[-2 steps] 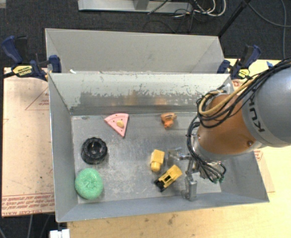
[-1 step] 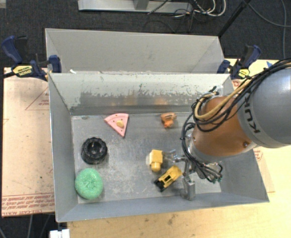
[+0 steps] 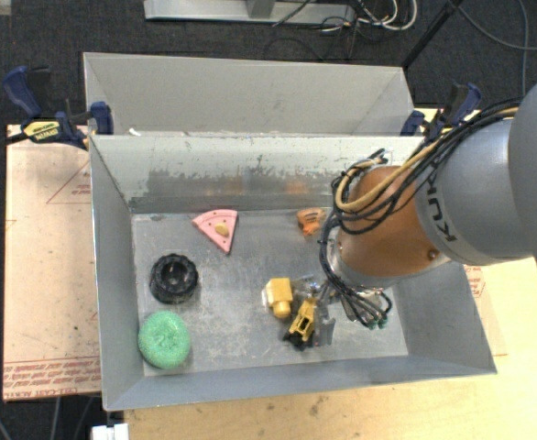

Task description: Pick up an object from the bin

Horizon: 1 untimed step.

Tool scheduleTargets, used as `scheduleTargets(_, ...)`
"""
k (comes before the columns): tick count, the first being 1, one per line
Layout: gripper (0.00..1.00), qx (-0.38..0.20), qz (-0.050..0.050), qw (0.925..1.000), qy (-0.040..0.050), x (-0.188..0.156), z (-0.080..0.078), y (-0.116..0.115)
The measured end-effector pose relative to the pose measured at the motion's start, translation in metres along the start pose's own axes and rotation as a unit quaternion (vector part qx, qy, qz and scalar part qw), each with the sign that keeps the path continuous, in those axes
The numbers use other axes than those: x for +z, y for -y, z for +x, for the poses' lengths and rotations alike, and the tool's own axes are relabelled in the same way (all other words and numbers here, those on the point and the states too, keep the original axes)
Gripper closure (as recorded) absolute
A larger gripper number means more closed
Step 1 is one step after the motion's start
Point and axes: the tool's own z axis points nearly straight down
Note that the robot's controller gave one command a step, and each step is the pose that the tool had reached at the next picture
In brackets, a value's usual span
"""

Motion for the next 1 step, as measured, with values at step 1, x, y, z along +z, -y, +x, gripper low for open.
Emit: scheduleTargets(1, 1.0, 0.0, 0.0, 1.0, 0.0, 0.0, 0.0, 0.0)
